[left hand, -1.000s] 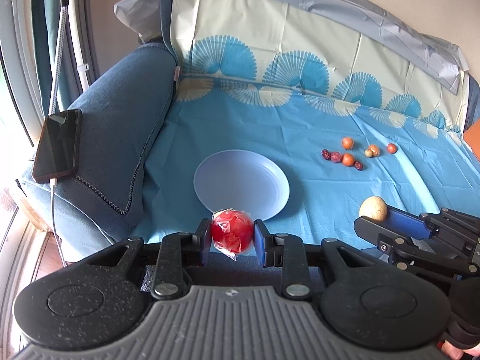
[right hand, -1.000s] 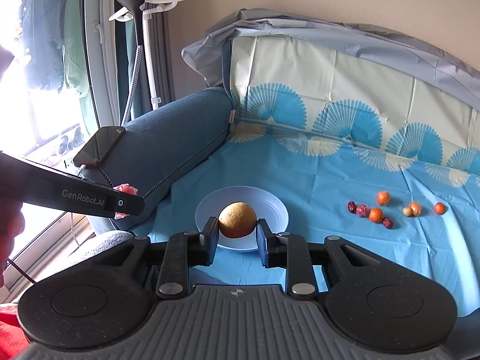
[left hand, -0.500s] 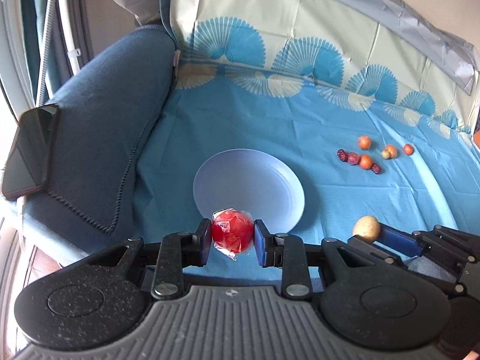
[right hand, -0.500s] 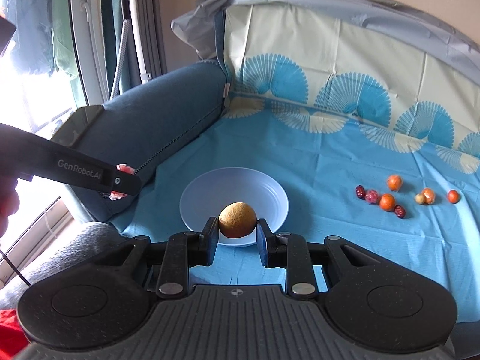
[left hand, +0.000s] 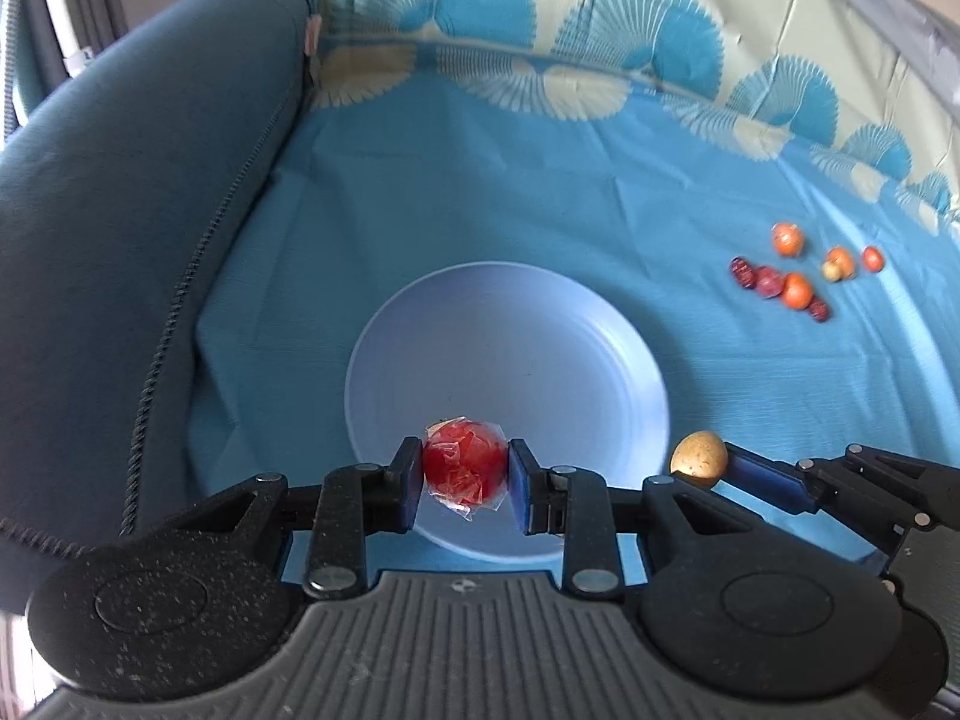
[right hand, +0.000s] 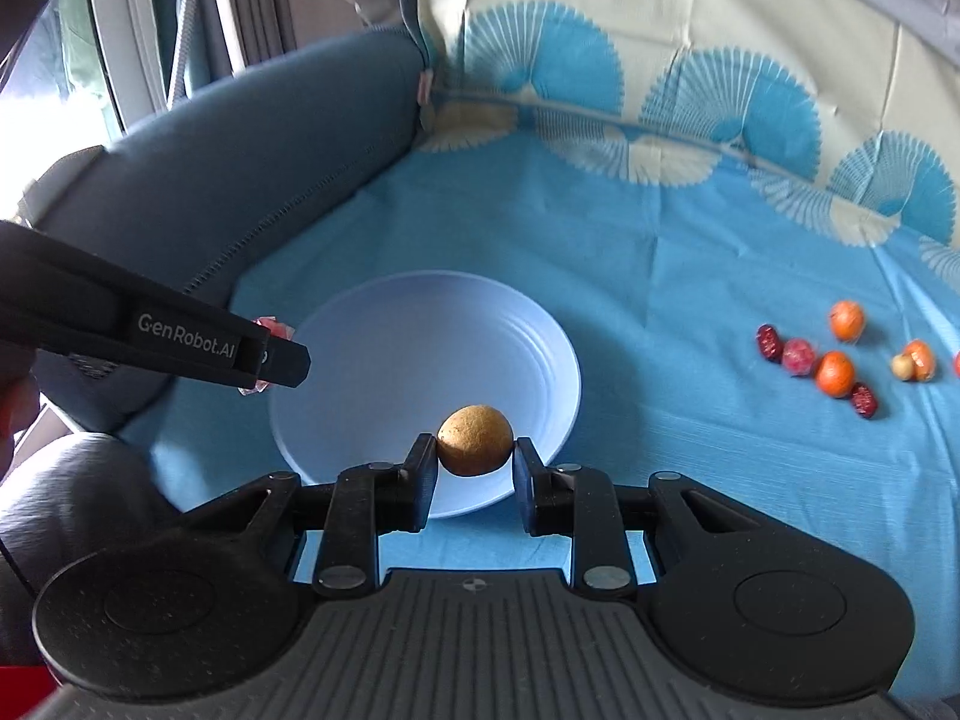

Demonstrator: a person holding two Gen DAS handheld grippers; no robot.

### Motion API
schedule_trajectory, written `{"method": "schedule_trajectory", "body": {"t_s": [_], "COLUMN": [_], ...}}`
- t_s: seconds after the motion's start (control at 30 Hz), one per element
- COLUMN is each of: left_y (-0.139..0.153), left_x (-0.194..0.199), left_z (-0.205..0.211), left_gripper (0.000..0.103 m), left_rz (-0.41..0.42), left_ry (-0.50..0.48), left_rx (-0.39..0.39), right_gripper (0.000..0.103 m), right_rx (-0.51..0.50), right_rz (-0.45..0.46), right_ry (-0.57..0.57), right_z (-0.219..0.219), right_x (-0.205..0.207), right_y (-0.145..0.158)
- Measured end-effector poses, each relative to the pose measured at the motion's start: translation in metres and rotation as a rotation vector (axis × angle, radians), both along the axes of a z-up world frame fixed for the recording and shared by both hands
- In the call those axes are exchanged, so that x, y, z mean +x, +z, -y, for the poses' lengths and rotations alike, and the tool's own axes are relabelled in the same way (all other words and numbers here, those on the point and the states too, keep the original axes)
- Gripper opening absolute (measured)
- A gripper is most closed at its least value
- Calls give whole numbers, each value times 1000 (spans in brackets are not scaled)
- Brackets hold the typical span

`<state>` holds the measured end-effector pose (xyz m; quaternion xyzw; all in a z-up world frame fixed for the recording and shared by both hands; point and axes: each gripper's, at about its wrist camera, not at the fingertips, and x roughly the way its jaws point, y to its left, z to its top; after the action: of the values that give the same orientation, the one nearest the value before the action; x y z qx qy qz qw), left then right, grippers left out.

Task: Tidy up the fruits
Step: 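Carry both fruits over the plate and open both grippers to drop them, then move both open grippers back toward the fruit cluster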

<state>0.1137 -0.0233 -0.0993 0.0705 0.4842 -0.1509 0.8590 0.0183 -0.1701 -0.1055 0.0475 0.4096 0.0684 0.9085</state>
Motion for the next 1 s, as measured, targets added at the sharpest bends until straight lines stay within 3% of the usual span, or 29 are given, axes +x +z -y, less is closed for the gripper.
{"method": "schedule_trajectory", "body": {"t_s": [0.33, 0.4, 0.43, 0.47, 0.5, 0.53, 0.6, 0.7, 0.87, 1.0], "left_y": [-43, -45, -42, -36, -29, -19, 0, 19, 40, 56], "left_x": [40, 43, 43, 42, 40, 36, 27, 11, -36, -78], "left_z": [15, 15, 15, 13, 11, 8, 2, -8, -27, -41], "left_gripper": [33, 44, 65, 89, 96, 103, 103, 103, 103, 103], "left_rz": [-35, -34, -24, -2, 32, 72, 113, 110, 100, 102], "left_ry": [-23, -39, -44, -39, -26, -14, -15, -8, 47, 80], "left_rx": [83, 87, 83, 76, 66, 49, 32, 42, 72, 82], "right_gripper": [29, 29, 29, 39, 56, 64, 82, 93, 97, 99], "right_rx": [0, -6, -4, 0, -1, -6, -16, -20, 34, 71], "right_rz": [-75, -70, -65, -58, -50, -40, -19, -9, -34, -5], "right_ry": [23, 35, 43, 46, 41, 31, 22, 24, 1, -42], "right_z": [-4, -6, -6, -4, -4, -2, 1, 4, 7, 7], "right_x": [44, 48, 51, 51, 52, 51, 44, 23, -29, -72], "right_y": [-40, -42, -41, -38, -34, -29, -16, 5, 35, 59]}}
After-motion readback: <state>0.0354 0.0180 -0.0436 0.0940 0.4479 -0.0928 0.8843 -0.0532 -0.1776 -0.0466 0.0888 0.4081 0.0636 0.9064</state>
